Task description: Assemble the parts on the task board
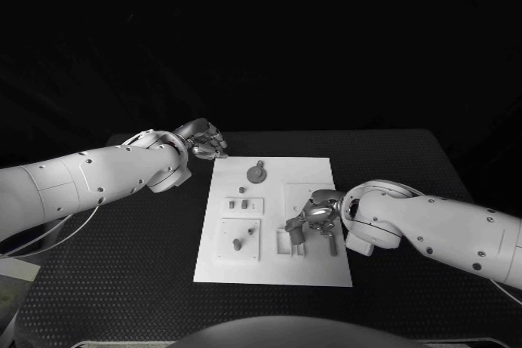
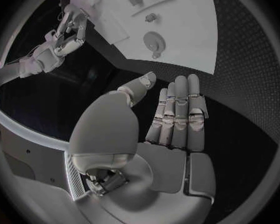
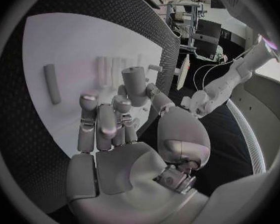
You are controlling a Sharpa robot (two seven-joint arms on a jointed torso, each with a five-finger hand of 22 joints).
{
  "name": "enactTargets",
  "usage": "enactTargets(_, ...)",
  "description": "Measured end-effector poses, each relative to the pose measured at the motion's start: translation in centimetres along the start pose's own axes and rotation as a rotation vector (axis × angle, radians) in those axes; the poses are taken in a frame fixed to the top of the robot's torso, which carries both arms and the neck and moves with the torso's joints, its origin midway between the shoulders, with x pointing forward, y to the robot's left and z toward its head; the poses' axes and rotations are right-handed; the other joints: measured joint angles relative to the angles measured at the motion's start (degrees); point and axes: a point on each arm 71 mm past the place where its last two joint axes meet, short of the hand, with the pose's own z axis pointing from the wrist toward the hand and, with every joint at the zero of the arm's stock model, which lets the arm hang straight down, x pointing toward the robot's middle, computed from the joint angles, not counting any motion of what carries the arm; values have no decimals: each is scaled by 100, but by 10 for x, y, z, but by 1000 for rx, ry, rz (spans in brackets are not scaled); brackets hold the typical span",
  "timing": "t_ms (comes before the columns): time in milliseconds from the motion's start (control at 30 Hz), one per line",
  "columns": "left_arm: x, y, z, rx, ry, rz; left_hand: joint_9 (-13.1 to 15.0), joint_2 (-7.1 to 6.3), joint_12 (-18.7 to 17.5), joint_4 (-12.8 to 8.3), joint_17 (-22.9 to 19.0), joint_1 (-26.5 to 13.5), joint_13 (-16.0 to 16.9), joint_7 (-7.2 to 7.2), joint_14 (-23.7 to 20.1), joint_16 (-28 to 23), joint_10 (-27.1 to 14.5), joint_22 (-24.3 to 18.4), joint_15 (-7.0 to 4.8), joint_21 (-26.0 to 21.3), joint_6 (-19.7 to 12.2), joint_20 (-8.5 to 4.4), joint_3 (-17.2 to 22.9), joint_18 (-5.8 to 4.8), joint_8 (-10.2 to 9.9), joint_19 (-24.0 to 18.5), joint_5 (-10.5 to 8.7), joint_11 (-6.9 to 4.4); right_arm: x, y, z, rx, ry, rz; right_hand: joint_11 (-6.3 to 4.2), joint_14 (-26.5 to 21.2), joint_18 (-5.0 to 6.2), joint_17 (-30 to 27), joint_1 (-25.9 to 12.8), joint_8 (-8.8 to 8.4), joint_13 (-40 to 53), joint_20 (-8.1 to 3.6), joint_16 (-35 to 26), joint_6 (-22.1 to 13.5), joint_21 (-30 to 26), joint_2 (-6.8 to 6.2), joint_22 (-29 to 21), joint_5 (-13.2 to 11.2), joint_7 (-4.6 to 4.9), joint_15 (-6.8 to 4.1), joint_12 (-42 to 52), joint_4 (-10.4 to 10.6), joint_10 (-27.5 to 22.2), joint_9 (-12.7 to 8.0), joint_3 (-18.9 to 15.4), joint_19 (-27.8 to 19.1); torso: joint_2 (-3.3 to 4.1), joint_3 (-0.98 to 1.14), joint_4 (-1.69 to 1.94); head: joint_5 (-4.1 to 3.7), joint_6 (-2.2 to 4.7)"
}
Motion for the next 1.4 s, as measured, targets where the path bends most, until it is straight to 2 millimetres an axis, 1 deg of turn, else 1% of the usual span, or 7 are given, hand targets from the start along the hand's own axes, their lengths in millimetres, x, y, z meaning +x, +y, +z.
enactTargets(67,0,0,0,0,1,0,0,0,0,0,0,0,0,0,0,0,0,0,0,0,0,0,0,0,0,0,0,0,4,3,2,-3,10,-2,0,13,1,0,-45,0,-6,6,0,25,0,44,-8,-1,-21,3,0,22,23,0,22,10,1,2,0,-4,0)
enactTargets(400,0,0,0,-2,2,0,0,0,0,0,3,0,-1,0,0,-22,0,0,0,0,0,0,0,0,0,0,0,0,12,6,9,4,33,-8,-4,40,4,8,-109,0,-6,-4,0,67,0,109,-14,6,-18,-12,0,23,62,0,23,42,3,8,1,13,-16)
enactTargets(500,0,0,0,-2,3,0,0,0,0,0,4,0,1,0,0,-22,0,0,0,0,0,0,0,0,-1,0,0,0,13,6,10,11,43,-14,-23,22,4,-8,-170,0,-7,-4,0,68,0,170,-15,6,-18,-30,0,23,81,0,23,42,3,9,1,18,-21)
enactTargets(700,1,-1,0,-2,5,0,0,0,0,0,4,0,4,0,0,-22,0,0,0,0,0,0,0,0,-1,0,0,0,18,2,14,29,60,-27,-22,27,4,-12,-349,0,-12,-3,0,68,0,349,-27,6,-18,-35,-27,26,81,0,26,42,3,9,0,21,-28)
enactTargets(767,1,-1,0,-2,5,0,0,0,0,0,4,0,4,0,0,-22,0,0,0,0,0,0,0,0,-1,0,0,0,20,1,15,32,66,-30,-22,27,5,-17,-383,0,-12,-3,-1,68,0,383,-28,6,-18,-35,-27,26,81,0,26,42,4,9,1,23,-37)
enactTargets(1167,1,0,0,-3,6,0,1,0,0,0,9,0,3,0,0,-22,0,0,0,0,0,0,0,0,-2,0,0,0,21,-1,21,38,49,-43,-20,30,5,-47,-448,0,-11,-2,-1,103,0,448,-28,-1,-21,-39,-49,26,81,-3,26,43,6,9,4,45,-55)
enactTargets(1400,1,0,0,-4,6,1,1,0,0,0,8,0,3,0,0,-22,0,0,0,0,0,0,0,0,-2,0,0,0,21,-2,21,32,31,-47,-10,51,5,-61,-449,0,-11,6,-1,148,0,449,-27,-13,-19,-60,-49,27,92,-24,27,51,5,9,5,59,-53)
